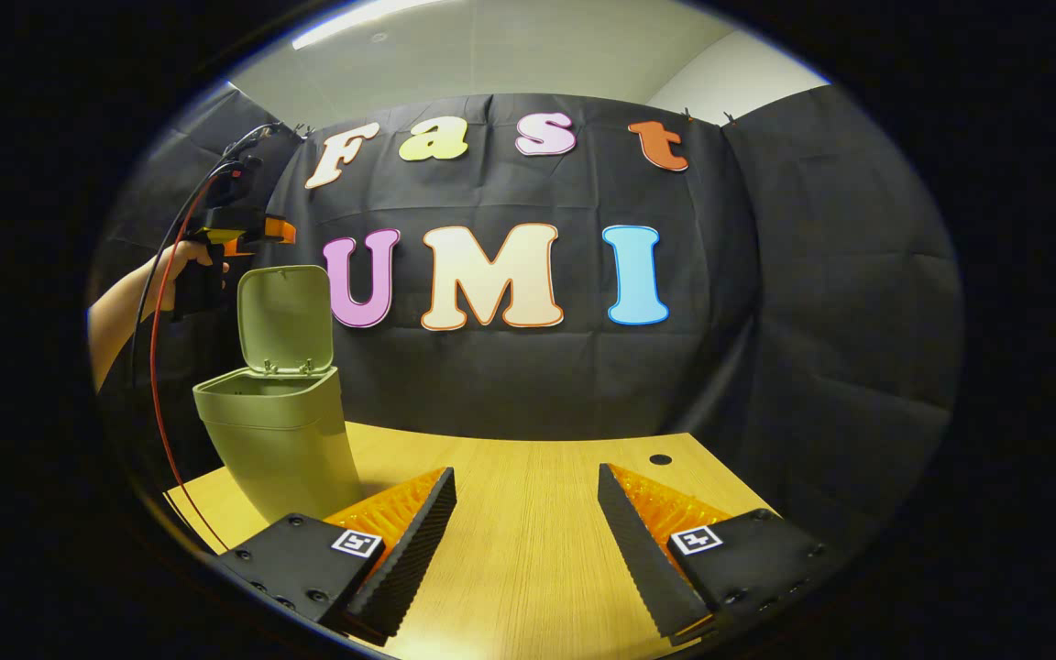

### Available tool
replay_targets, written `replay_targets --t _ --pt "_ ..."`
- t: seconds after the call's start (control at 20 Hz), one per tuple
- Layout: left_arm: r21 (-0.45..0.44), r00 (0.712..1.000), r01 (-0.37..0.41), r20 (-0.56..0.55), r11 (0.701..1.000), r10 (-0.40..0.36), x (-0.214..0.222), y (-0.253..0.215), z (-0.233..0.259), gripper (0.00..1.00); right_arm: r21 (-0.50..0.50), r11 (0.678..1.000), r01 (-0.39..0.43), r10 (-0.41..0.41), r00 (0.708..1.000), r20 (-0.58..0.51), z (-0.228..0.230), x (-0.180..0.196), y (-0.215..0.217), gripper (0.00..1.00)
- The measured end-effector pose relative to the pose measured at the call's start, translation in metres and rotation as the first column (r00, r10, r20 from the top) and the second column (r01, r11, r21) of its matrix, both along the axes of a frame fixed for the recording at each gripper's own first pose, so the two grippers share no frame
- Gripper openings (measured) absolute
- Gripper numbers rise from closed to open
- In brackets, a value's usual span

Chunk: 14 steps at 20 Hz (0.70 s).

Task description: Press the lid of the desktop garbage bin to open it, pick up the crumpled paper on the desktop and throw it into the bin, then pick up the pop can on the desktop and drop it into the bin, and finally close the garbage bin lid.

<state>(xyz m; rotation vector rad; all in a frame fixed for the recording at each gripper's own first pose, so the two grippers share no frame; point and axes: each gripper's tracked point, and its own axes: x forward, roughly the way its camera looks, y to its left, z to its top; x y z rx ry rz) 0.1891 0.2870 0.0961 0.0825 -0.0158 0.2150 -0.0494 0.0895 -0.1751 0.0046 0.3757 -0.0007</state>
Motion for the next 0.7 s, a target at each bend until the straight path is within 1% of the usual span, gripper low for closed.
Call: replay_targets --t 0.05,0.1,0.15,0.3,0.4,0.45,0.5,0.55,0.7 --pt "-0.012 1.0 -0.009 -0.019 1.0 0.009 0.005 0.005 -0.005 0.92 0.003 1.0 0.009 -0.009 1.0 -0.002 0.0 0.001 0.0 0.99" --pt "-0.013 0.999 -0.017 -0.036 1.0 0.017 0.007 0.009 -0.01 0.93 0.003 1.0 0.015 -0.015 1.0 -0.003 -0.001 0.003 0.0 0.99" --pt "-0.006 0.998 -0.024 -0.05 1.0 0.024 0.011 0.013 -0.015 0.92 -0.002 1.0 0.02 -0.02 1.0 -0.004 -0.001 0.005 0.0 0.98" --pt "0.008 0.995 -0.021 -0.101 1.0 0.022 0.016 0.016 -0.03 0.93 -0.009 1.0 0.017 -0.017 1.0 0.001 0.0 0.006 0.002 0.98" --pt "-0.016 0.993 -0.017 -0.12 1.0 0.015 0.016 0.015 -0.036 0.92 -0.009 1.0 0.005 -0.005 1.0 -0.009 -0.002 0.004 0.004 0.98" --pt "-0.01 0.993 -0.021 -0.118 1.0 0.02 0.015 0.017 -0.035 0.92 -0.009 1.0 0.0 0.0 1.0 -0.009 0.0 0.003 0.004 0.99" --pt "-0.016 0.992 -0.018 -0.121 1.0 0.016 0.011 0.016 -0.037 0.95 -0.008 1.0 -0.006 0.006 1.0 -0.008 0.001 0.003 0.004 0.99" --pt "-0.017 0.992 -0.017 -0.123 1.0 0.014 0.008 0.014 -0.036 0.92 -0.004 1.0 -0.015 0.015 1.0 -0.008 0.003 0.003 0.004 0.99" --pt "-0.012 0.992 -0.02 -0.126 1.0 0.018 -0.01 0.004 -0.038 0.94 0.002 0.999 -0.048 0.048 0.999 0.01 0.013 0.004 0.001 0.99"
